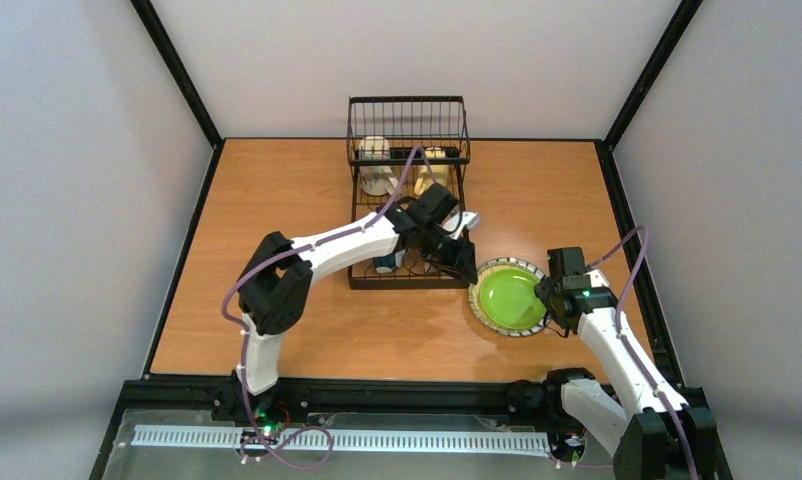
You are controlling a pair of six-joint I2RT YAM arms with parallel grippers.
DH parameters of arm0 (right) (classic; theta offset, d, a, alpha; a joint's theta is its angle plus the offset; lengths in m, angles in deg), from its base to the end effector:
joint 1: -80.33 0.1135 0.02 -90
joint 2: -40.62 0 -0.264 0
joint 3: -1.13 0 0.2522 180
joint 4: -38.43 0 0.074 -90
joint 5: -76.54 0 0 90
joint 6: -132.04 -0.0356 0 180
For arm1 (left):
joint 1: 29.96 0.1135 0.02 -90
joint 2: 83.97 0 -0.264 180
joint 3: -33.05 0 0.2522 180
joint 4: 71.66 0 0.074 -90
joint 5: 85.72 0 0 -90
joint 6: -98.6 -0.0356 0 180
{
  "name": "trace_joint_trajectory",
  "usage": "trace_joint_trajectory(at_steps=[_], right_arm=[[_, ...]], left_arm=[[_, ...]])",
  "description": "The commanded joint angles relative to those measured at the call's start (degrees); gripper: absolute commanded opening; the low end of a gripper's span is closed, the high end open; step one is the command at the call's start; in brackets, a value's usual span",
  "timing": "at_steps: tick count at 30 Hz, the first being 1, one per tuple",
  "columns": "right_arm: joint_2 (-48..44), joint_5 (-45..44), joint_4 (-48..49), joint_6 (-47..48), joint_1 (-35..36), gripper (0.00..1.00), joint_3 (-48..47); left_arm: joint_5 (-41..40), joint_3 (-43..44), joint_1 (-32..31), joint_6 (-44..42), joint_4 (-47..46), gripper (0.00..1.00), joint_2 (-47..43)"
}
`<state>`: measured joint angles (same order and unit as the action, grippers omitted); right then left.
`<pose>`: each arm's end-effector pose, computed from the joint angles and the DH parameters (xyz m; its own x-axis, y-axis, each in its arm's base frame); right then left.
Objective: Load the mixed dishes into the dish rack
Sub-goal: Grab the plate at the center of the board.
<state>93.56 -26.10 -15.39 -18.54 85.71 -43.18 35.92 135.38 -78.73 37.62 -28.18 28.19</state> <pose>0.1606 0.0073 0.1899 -0.4255 0.8136 -0.3962 0.7734 0.5543 0.3076 0.2696 -0.3360 0.2313 -0.8730 0.3695 -0.3184 0.4842 0.5771 -0.6577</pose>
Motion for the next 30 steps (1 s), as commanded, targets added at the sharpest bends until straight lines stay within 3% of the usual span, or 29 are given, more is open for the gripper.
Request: trace_joint_trajectory(at_steps=[1, 10, 30], right_arm=[[-1.0, 0.57, 0.79, 0.97, -0.48, 0.91, 0.97], [-2.25, 1.03, 0.85, 1.18, -0.7, 0.91, 1.1], [-3.89, 1.41, 1.39, 2.8, -0.71, 0.91, 1.99]], left_arm=[[-5.31, 7.56, -3.35, -2.25, 5.41, 1.0, 4.87], [-9.84, 17.48, -5.8, -3.07, 10.17, 1.0, 12.77], [-15.34, 21.26, -6.02, -0.81, 7.73, 1.0, 19.94]])
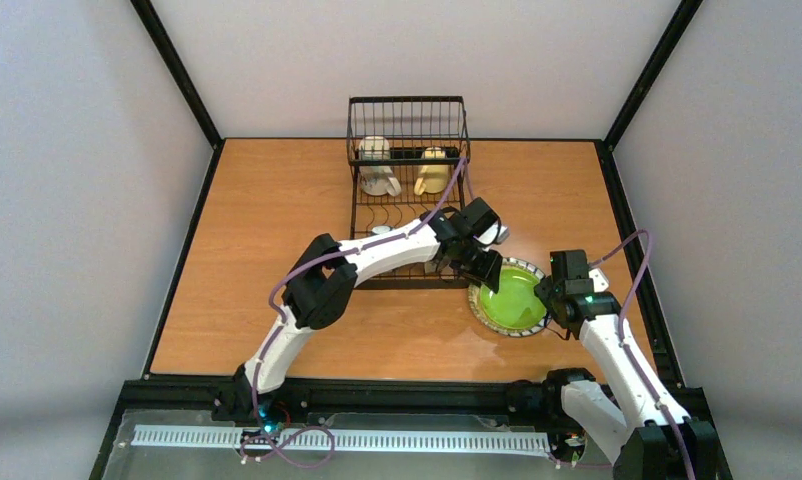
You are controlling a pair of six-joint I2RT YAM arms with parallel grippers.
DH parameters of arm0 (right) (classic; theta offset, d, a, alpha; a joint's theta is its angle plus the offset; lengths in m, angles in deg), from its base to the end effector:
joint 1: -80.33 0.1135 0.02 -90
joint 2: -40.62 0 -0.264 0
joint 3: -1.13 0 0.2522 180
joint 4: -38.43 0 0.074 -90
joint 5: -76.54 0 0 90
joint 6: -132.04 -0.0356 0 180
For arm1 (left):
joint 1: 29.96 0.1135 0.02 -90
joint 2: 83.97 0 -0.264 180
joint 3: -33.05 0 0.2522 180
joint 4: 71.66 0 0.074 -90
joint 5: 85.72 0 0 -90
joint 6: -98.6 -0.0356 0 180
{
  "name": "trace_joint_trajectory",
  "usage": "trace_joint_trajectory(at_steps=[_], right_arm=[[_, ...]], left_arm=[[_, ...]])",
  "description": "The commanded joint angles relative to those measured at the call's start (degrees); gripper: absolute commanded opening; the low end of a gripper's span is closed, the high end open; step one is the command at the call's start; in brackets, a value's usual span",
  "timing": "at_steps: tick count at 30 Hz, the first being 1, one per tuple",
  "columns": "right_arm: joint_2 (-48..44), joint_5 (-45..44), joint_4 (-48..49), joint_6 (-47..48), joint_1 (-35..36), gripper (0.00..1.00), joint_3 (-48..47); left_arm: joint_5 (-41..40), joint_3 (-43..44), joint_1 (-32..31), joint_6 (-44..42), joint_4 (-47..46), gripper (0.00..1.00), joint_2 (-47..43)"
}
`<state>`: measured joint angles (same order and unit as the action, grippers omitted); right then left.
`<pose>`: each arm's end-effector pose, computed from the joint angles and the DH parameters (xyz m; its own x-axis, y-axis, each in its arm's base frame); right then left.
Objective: Load the mixed dishes into the dish rack
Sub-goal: Grab the plate at the center of the board.
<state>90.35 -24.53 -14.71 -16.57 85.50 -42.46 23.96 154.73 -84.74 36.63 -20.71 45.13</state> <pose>0.1557 0.0072 0.1943 -0.4381 0.8015 -0.4070 0.7357 0.5798 0.3501 0.2745 -0.4096 0.1943 -0.8428 0.4266 -0.3282 0.5381 0.6789 -0.4996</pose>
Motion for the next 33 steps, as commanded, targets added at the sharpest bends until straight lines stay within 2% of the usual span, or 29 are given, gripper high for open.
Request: trace_joint_trajectory(at_steps=[1, 15, 33], right_arm=[[-0.69, -0.25, 0.9, 0.78, -0.57, 0.91, 1.46], [0.93, 1.02, 3.95, 1.49, -1.34, 0.91, 2.57], [3.0, 3.35, 7.75, 2.3, -2.68, 0.91, 4.61]], left_arm=[[-3.67, 2.07, -0.12, 0.18, 0.19, 1.0, 3.28], [-8.91, 2.52, -1.0, 1.82, 0.86, 1.0, 4.92], [-8.96, 1.71, -1.54, 2.38, 2.94, 1.0, 7.21]])
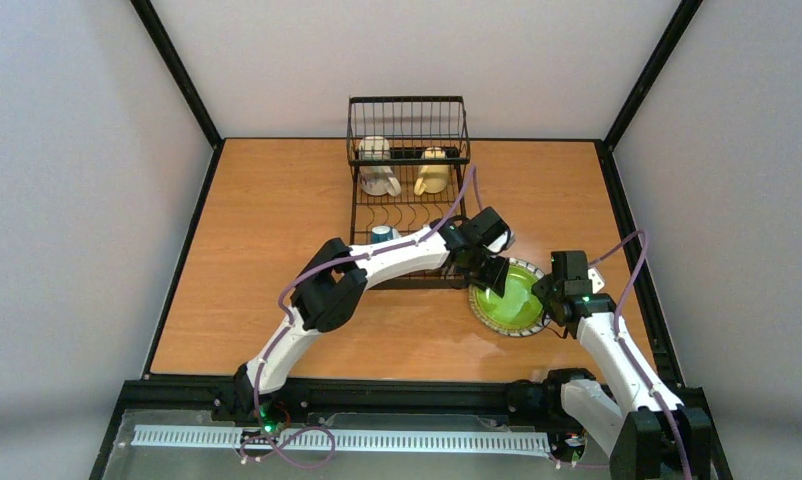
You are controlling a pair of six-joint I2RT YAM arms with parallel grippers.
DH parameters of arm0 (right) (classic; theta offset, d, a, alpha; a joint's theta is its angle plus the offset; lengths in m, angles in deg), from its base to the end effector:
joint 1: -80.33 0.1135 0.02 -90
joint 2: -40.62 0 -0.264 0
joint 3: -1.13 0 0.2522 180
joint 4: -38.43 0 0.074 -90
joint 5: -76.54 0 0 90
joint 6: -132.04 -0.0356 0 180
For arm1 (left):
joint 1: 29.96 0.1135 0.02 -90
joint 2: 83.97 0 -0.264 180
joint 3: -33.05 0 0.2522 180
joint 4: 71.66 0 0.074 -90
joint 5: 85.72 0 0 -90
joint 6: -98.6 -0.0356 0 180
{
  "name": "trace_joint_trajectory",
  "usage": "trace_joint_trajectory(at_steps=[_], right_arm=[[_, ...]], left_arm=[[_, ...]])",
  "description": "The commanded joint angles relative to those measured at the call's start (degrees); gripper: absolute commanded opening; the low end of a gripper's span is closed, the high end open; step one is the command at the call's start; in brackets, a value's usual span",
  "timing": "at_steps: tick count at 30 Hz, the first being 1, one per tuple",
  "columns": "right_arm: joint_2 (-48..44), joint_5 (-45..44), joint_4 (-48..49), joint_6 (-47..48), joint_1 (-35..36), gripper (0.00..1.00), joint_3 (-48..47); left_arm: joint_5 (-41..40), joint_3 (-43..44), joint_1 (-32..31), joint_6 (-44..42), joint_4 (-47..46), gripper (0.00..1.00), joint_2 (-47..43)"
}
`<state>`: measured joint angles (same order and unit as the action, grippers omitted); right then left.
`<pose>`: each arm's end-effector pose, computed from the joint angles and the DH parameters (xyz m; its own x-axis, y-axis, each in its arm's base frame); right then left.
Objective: Load the mixed dishes into the dish rack
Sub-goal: Grab the plate at the center of the board.
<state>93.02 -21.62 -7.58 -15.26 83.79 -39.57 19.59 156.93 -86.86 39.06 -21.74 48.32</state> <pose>0.1642 0.0049 0.1792 -0.4424 0.8078 -0.3896 0.7187 0.5792 0.3847 0.2674 -0.4274 0.1797 -0.8486 0.4064 -0.3386 0.5261 0.7154 -0.4599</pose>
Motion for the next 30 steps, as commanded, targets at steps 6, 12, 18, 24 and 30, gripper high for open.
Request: trace_joint_trajectory(at_steps=[6, 12, 18, 24, 30], right_arm=[[0.33, 3.17, 2.61, 1.83, -1.31, 0.91, 2.56], [-1.42, 7.15, 5.24, 2.28, -1.31, 0.91, 4.25], [-4.66, 10.61, 7.25, 2.04, -1.31, 0.89, 6.81], [-8.18, 11.51, 6.52, 1.46, -1.36, 0.75, 9.16], [-10.97, 10.67, 4.11, 1.69, -1.39, 0.51, 10.16]], left_arm=[[-4.17, -0.83, 0.39, -0.03, 4.15, 1.0, 4.62], [-3.77, -1.08, 0.37, -0.38, 4.78, 1.0, 5.24], [-3.29, -0.99, 0.38, -0.74, 5.05, 1.0, 5.61], [-3.14, -1.15, 0.36, -0.92, 5.23, 1.0, 5.9], [-3.19, -1.03, 0.3, -0.84, 5.23, 1.0, 5.89]])
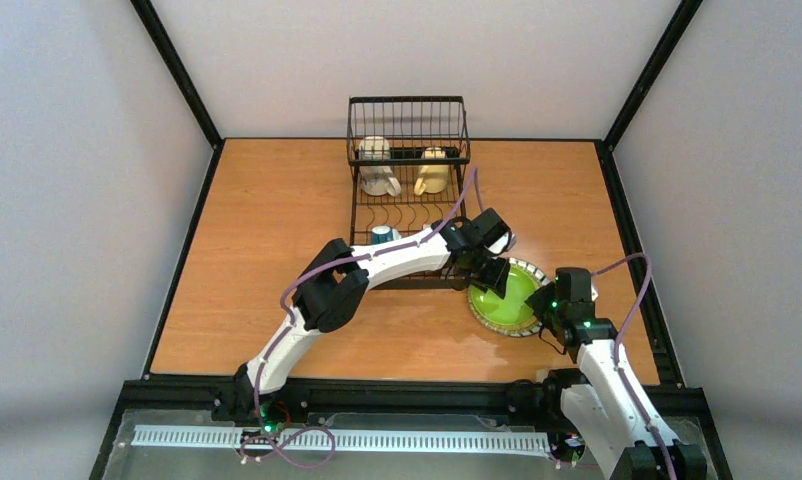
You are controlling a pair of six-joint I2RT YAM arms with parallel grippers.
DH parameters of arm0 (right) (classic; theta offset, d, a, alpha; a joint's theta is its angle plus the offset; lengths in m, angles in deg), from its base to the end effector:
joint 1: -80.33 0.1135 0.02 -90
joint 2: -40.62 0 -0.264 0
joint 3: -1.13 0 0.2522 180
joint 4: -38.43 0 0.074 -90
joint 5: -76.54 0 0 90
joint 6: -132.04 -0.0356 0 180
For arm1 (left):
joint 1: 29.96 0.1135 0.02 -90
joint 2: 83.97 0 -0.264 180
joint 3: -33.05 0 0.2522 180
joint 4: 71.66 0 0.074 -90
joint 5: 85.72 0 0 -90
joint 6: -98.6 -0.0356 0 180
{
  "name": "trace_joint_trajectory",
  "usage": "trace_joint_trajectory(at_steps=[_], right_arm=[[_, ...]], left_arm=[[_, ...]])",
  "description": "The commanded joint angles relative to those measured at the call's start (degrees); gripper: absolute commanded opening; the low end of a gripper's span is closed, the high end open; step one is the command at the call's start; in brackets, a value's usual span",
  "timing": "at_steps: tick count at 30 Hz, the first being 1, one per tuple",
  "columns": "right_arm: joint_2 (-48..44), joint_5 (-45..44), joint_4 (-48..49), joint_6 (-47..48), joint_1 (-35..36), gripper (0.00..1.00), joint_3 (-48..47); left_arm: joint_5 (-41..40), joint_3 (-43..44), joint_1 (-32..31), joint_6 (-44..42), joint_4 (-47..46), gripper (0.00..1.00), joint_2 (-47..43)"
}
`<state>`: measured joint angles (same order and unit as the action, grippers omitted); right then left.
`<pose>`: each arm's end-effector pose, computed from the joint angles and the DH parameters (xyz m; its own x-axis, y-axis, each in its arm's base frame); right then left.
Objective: Load the mixed dishes into the dish rack
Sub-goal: Grab the plate at the center of the board, then place the plate on the dish rack.
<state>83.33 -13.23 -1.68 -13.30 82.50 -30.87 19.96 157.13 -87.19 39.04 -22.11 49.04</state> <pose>0.1430 0.0056 0.1607 -0.4738 0.8052 -0.3567 0.6142 0.5924 0.5214 0.2657 -0.4305 0.1751 -0.8467 0.4142 -0.3340 0.5301 0.7100 -0.4635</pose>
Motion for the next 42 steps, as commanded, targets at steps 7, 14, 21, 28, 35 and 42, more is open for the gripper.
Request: trace_joint_trajectory(at_steps=[7, 14, 21, 28, 35, 42], right_arm=[[-3.18, 2.43, -3.18, -0.48, -0.02, 0.17, 2.33], [-4.58, 2.14, -4.91, -0.87, 0.01, 0.02, 1.19], [-5.64, 0.85, -7.67, -1.06, -0.07, 0.02, -1.68], [-7.06, -0.19, -10.75, -1.36, -0.06, 0.02, -5.52], [-7.95, -3.08, -15.05, -1.01, -0.01, 0.02, -10.85], [-7.97, -5.35, -18.45, 0.18, -0.03, 0.02, -16.06]], left_arm=[[-3.97, -1.39, 0.24, -0.64, 5.73, 1.0, 4.91], [-4.35, -1.6, -0.14, -0.38, 5.78, 1.0, 4.02], [-5.21, -1.65, -0.16, -0.05, 5.89, 1.0, 1.09], [-5.14, -1.35, -0.16, 0.5, 6.38, 1.0, -2.26], [-3.74, 0.39, -0.16, 1.31, 7.24, 1.0, -5.02], [-2.75, 4.24, -0.68, 2.55, 8.49, 1.0, -8.49]])
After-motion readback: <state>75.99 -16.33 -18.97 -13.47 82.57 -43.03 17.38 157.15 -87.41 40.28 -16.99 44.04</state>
